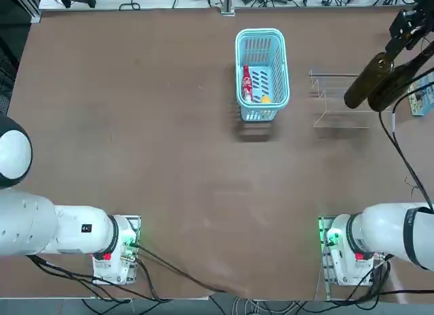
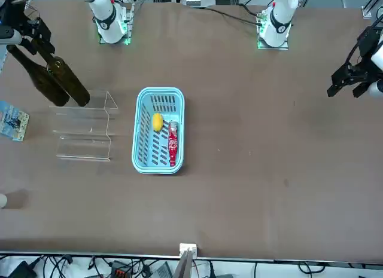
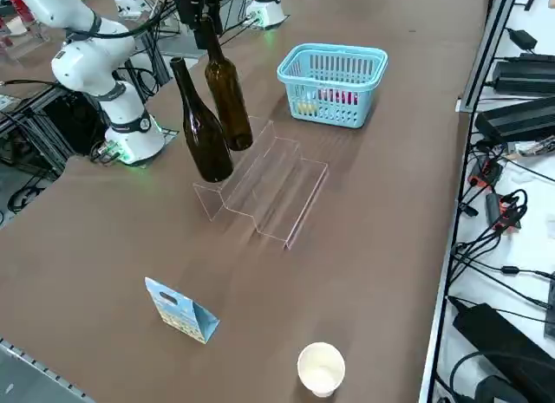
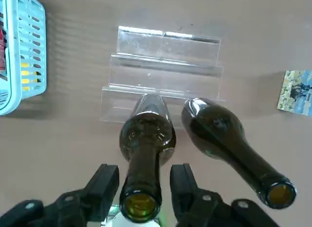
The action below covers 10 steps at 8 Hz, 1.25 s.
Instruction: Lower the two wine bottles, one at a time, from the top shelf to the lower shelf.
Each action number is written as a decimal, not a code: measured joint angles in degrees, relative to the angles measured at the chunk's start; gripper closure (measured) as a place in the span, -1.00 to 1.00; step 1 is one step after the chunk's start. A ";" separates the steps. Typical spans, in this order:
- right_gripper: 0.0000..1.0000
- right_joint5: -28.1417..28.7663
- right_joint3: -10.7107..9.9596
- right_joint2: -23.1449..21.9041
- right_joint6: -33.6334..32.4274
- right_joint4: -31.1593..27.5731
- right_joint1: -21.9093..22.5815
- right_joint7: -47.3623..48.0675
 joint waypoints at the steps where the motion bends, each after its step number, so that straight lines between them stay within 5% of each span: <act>1: -0.28 0.00 0.00 0.00 0.04 0.00 0.00 -0.01; 5: -0.18 0.00 0.00 0.01 0.32 0.00 0.00 -0.04; 8: 0.21 0.01 0.00 0.00 0.38 0.02 0.00 -0.07; 10: 0.21 0.01 0.00 0.00 0.42 0.01 0.00 -0.07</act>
